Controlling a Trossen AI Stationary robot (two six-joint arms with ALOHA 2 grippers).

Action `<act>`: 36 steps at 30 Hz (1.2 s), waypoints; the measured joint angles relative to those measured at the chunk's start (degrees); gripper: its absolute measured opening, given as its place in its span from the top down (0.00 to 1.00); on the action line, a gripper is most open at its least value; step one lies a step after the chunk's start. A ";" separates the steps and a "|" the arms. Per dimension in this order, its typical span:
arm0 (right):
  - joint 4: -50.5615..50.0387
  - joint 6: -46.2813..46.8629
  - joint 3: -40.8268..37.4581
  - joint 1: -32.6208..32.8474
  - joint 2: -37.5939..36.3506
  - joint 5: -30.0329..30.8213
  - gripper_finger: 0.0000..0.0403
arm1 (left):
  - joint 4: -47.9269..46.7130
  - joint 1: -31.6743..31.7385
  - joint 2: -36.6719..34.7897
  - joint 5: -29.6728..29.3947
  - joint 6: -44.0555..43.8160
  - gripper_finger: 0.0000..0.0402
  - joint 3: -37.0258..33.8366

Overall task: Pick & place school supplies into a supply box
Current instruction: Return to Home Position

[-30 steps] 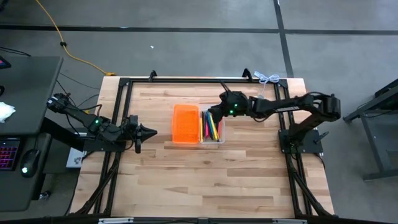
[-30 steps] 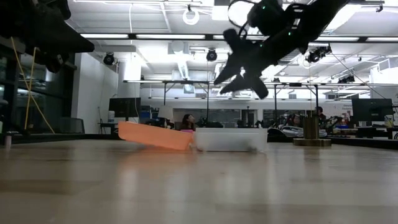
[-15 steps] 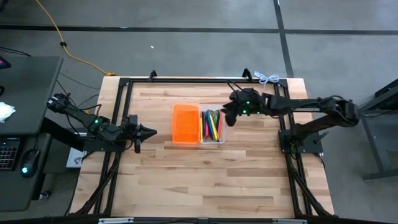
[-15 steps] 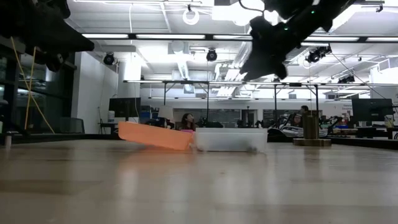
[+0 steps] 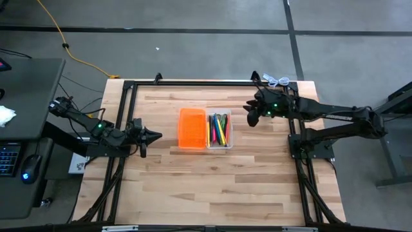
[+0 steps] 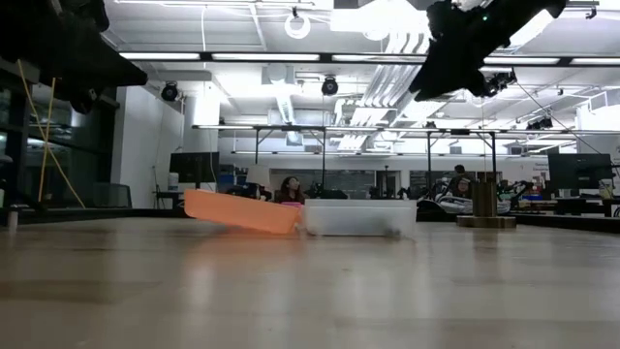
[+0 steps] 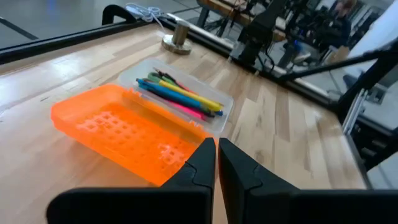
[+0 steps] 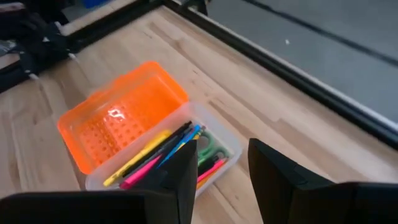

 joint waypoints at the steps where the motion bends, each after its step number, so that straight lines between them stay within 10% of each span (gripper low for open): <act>1: 0.00 -0.78 0.00 0.00 -0.61 -0.02 0.71 | -0.49 0.00 0.00 0.12 -0.01 0.88 0.00; 20: 1.85 -4.33 -0.39 0.53 -3.44 -7.80 0.71 | 7.54 0.00 0.00 15.52 10.48 0.88 0.00; 29: 28.41 1.95 -19.66 0.81 -12.32 -17.76 0.71 | 8.31 0.00 0.00 19.05 10.95 0.88 -0.02; 36: 30.09 4.32 -26.67 0.81 -22.17 -17.93 0.71 | 9.65 0.02 -0.07 19.31 12.86 0.88 -0.02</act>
